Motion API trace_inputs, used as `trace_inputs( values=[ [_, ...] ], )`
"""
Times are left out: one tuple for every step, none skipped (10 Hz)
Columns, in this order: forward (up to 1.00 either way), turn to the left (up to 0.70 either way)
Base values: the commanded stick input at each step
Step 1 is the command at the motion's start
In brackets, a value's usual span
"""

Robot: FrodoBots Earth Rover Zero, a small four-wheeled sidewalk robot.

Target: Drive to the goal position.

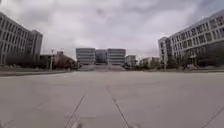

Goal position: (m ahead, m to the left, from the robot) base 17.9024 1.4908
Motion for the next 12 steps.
trace_inputs(
  values=[
    [0.7, 0.0],
    [0.7, 0.0],
    [0.7, 0.0],
    [0.7, 0.0],
    [0.7, 0.0],
    [0.7, 0.0],
    [0.7, 0.0],
    [0.7, 0.0],
    [0.7, 0.0],
    [0.7, 0.0],
    [0.7, 0.0],
    [0.7, 0.0]
  ],
)
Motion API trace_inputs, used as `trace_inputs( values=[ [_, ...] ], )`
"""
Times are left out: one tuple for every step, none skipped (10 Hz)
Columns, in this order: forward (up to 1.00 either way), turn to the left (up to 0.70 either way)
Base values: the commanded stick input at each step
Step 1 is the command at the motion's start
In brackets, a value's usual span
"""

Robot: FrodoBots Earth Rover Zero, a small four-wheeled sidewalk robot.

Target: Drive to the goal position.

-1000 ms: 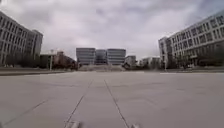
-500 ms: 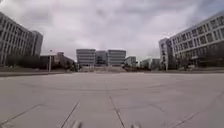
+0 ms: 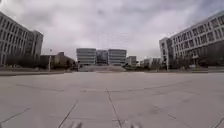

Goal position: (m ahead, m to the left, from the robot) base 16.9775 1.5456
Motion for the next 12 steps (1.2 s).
trace_inputs(
  values=[
    [0.7, 0.0],
    [0.7, 0.0],
    [0.7, 0.0],
    [0.7, 0.0],
    [0.7, 0.0],
    [0.7, 0.0],
    [0.7, 0.0],
    [0.7, 0.0],
    [0.7, 0.0],
    [0.7, 0.0],
    [0.7, 0.0],
    [0.7, 0.0]
  ],
)
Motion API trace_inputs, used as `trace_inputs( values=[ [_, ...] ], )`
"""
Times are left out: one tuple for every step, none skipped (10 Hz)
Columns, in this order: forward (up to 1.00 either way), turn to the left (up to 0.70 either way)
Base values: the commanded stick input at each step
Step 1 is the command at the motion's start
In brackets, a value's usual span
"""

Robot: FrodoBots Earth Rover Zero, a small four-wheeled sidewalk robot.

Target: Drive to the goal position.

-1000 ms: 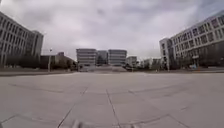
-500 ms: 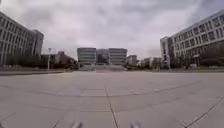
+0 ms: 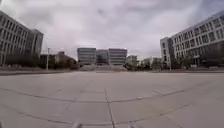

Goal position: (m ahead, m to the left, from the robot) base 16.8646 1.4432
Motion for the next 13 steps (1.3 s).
trace_inputs(
  values=[
    [0.7, 0.0],
    [0.7, 0.0],
    [0.7, 0.0],
    [0.7, 0.0],
    [0.7, 0.0],
    [0.7, 0.0],
    [0.7, 0.0],
    [0.7, 0.0],
    [0.7, 0.0],
    [0.7, 0.0],
    [0.7, 0.0],
    [0.7, 0.0],
    [0.7, 0.0]
  ],
)
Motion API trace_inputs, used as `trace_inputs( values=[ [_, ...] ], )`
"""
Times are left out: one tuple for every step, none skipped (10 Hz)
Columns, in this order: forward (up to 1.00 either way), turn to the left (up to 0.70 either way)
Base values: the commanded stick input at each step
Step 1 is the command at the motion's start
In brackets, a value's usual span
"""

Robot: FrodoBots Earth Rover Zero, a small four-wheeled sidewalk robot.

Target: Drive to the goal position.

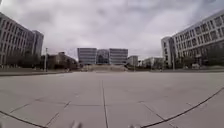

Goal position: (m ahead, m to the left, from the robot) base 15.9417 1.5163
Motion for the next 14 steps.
trace_inputs(
  values=[
    [0.7, 0.0],
    [0.7, 0.0],
    [0.7, 0.0],
    [0.7, 0.0],
    [0.7, 0.0],
    [0.7, 0.0],
    [0.7, 0.0],
    [0.7, 0.0],
    [0.7, 0.0],
    [0.7, 0.0],
    [0.7, 0.0],
    [0.7, 0.0],
    [0.7, 0.0],
    [0.7, 0.0]
  ],
)
